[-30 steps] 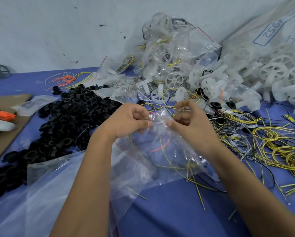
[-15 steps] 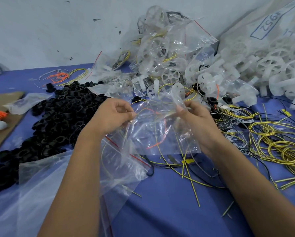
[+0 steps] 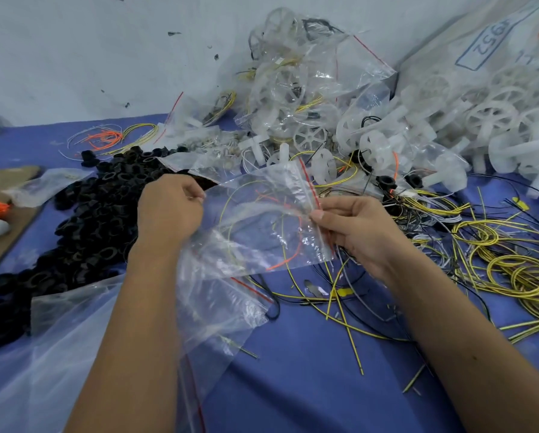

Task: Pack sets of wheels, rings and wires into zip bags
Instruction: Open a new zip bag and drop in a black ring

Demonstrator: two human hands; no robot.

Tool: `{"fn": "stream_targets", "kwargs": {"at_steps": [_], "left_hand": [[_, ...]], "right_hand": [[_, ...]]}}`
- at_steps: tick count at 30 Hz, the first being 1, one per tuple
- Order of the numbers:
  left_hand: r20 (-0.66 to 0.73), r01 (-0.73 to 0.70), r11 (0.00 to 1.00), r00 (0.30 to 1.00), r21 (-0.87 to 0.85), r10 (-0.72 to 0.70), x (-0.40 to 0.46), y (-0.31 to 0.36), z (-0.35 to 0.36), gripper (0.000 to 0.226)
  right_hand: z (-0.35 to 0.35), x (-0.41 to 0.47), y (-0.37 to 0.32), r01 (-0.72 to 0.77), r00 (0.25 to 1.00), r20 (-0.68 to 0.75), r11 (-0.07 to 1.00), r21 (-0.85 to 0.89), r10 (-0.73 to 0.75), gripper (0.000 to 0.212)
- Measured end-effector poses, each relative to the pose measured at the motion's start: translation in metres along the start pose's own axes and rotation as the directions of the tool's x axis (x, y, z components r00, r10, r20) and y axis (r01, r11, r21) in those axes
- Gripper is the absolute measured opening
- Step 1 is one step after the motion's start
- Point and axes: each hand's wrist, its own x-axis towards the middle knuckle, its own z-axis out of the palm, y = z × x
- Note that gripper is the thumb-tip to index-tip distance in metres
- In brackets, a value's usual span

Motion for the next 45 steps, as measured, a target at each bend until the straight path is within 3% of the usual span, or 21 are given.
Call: {"fn": "stream_targets", "kwargs": {"at_steps": [3, 5, 7, 8, 9, 11, 15, 19, 23, 28, 32, 35, 38, 42, 45], "left_hand": [[-0.066, 0.093, 0.996, 0.994, 0.013, -0.092, -0.001, 0.006, -0.001, 0.022], [-0.152, 0.127, 0.985, 0.982, 0.119, -0.109, -0.002, 0.016, 0.0, 0.017], [-0.225, 0.022, 0.994, 0.974, 0.109, 0.004, -0.004, 0.029, 0.002, 0.017], [-0.212, -0.056, 0.998, 0.976, -0.006, 0.053, -0.004, 0.037, 0.005, 0.01], [-0.138, -0.09, 0.984, 0.988, -0.155, 0.068, -0.006, 0.047, 0.008, 0.005], [0.047, -0.041, 0.936, 0.997, -0.349, 0.061, -0.01, 0.066, 0.021, 0.024], [0.231, -0.042, 0.929, 0.964, -0.367, 0.134, -0.025, 0.09, 0.044, 0.047], [0.366, 0.006, 0.966, 0.926, -0.259, 0.093, -0.027, 0.09, 0.051, 0.028], [0.439, 0.122, 0.931, 0.897, -0.345, 0.046, -0.028, 0.087, 0.05, 0.02], [0.537, 0.279, 0.792, 0.841, -0.543, 0.072, -0.028, 0.084, 0.042, 0.025], [0.586, 0.38, 0.655, 0.802, -0.653, 0.118, -0.03, 0.083, 0.038, 0.028], [0.61, 0.396, 0.639, 0.779, -0.659, 0.147, -0.031, 0.085, 0.036, 0.027], [0.621, 0.401, 0.636, 0.768, -0.66, 0.16, -0.032, 0.085, 0.034, 0.025], [0.646, 0.404, 0.652, 0.743, -0.641, 0.176, -0.034, 0.089, 0.034, 0.025], [0.622, 0.337, 0.731, 0.768, -0.593, 0.151, -0.04, 0.099, 0.04, 0.029]], "right_hand": [[0.005, -0.001, 0.003, 0.053, 0.999, -0.004, 0.99, -0.128, -0.053, 0.013], [0.007, -0.001, 0.004, 0.103, 0.994, -0.018, 0.975, -0.199, -0.108, 0.011], [0.008, -0.001, 0.005, 0.149, 0.985, -0.05, 0.954, -0.261, -0.167, 0.01], [0.009, -0.001, 0.006, 0.161, 0.98, -0.068, 0.946, -0.283, -0.187, 0.012], [0.009, 0.0, 0.007, 0.165, 0.976, -0.085, 0.94, -0.299, -0.199, 0.014], [0.009, 0.0, 0.009, 0.167, 0.972, -0.097, 0.924, -0.345, -0.212, 0.016], [0.011, 0.002, 0.011, 0.187, 0.969, -0.05, 0.855, -0.484, -0.241, 0.026], [0.014, 0.002, 0.014, 0.202, 0.964, -0.031, 0.801, -0.563, -0.265, 0.032], [0.015, 0.0, 0.013, 0.2, 0.965, -0.036, 0.823, -0.531, -0.258, 0.035], [0.014, -0.001, 0.007, 0.167, 0.978, -0.081, 0.957, -0.237, -0.191, 0.038], [0.01, -0.001, 0.004, 0.095, 0.994, -0.048, 0.994, -0.057, -0.097, 0.038], [0.01, 0.0, 0.005, 0.131, 0.989, -0.061, 0.985, -0.109, -0.138, 0.036], [0.01, 0.0, 0.005, 0.15, 0.985, -0.056, 0.977, -0.154, -0.16, 0.017], [0.01, -0.002, 0.003, 0.168, 0.983, -0.033, 0.957, -0.237, -0.181, 0.035], [0.012, -0.002, 0.003, 0.223, 0.965, -0.059, 0.923, -0.313, -0.254, 0.039]]}}
